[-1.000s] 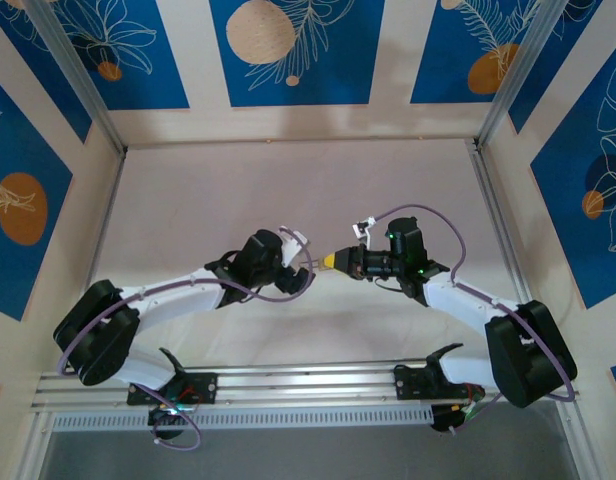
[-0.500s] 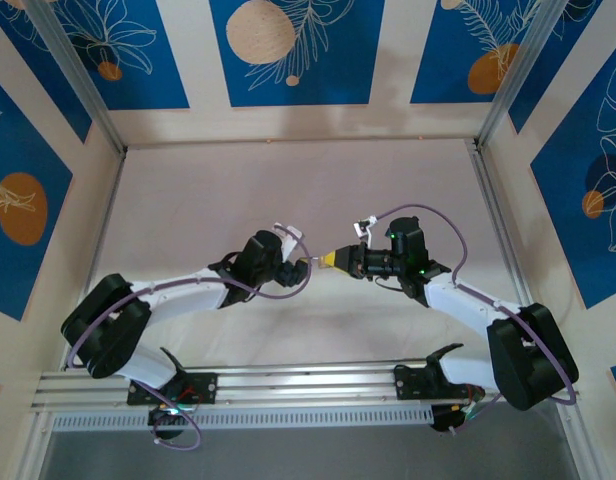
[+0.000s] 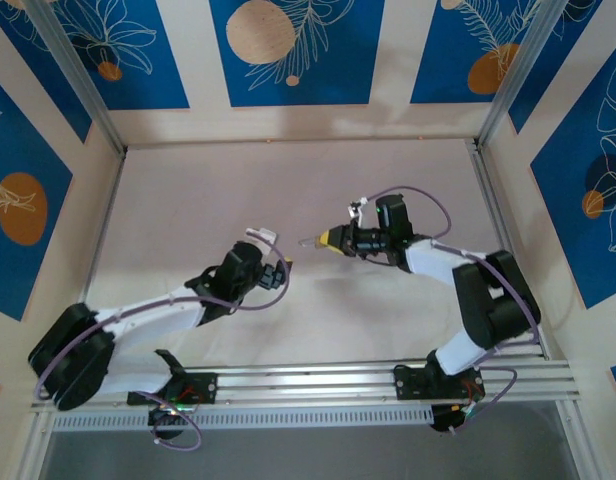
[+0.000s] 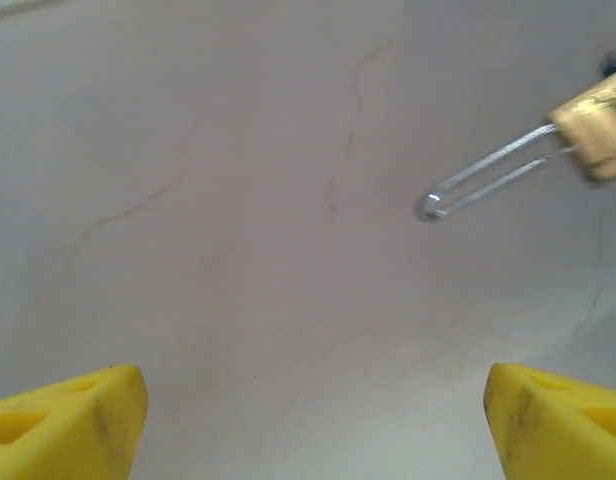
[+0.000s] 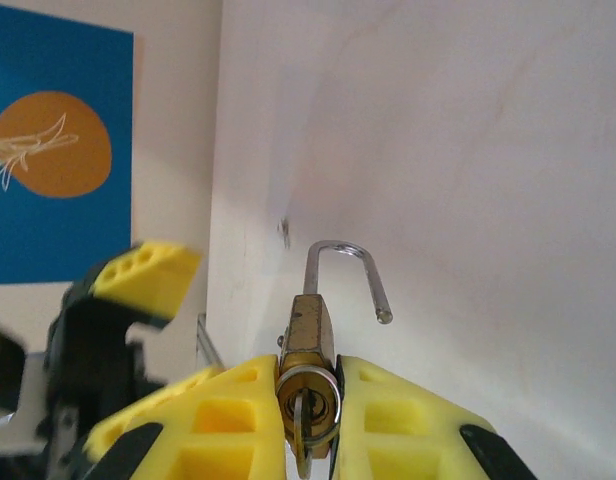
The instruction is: Unlock with the key
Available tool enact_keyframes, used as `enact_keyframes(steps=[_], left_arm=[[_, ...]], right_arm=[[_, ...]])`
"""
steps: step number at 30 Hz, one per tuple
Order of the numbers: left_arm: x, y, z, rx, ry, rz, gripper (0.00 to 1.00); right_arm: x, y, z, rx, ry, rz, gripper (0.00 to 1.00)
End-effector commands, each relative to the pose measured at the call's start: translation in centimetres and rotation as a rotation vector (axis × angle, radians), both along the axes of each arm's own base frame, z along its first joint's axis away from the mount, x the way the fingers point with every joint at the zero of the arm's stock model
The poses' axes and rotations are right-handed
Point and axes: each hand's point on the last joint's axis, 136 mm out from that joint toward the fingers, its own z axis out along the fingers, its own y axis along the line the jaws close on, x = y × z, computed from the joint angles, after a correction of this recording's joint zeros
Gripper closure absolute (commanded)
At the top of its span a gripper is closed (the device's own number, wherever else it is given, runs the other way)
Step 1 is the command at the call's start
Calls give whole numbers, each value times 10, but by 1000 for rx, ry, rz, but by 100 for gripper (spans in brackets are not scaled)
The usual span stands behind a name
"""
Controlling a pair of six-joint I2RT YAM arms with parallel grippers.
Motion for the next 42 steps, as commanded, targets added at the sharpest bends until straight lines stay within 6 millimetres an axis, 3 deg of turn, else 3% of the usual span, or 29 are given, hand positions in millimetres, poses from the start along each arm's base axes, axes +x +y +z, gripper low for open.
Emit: enact_keyframes(steps=[1, 5, 8, 16, 21, 29, 36, 42], left_arm=[[-8, 28, 3, -68, -11, 111, 14], [-21, 44, 10, -125, -38, 136, 13], [-25, 54, 15, -127, -61, 159, 13], [-38, 66, 23, -184, -84, 166, 13], [-42, 70, 16, -148, -69, 159, 13], [-43, 68, 13, -144, -74, 144, 13], [-41, 65, 12, -132, -71, 134, 12], [-38, 63, 12, -129, -74, 133, 12]], right_arm=[[33, 3, 0, -44, -61, -9, 91], [66, 11, -14, -71, -38, -11, 91], [76, 15, -25, -82, -9, -5, 91], [57, 28, -56, -123, 35, 49, 91], [36, 37, -67, -134, 41, 106, 91], [12, 30, -87, -127, 77, 108, 91], [19, 23, -88, -93, 88, 91, 90], [32, 12, -97, -105, 121, 54, 83]])
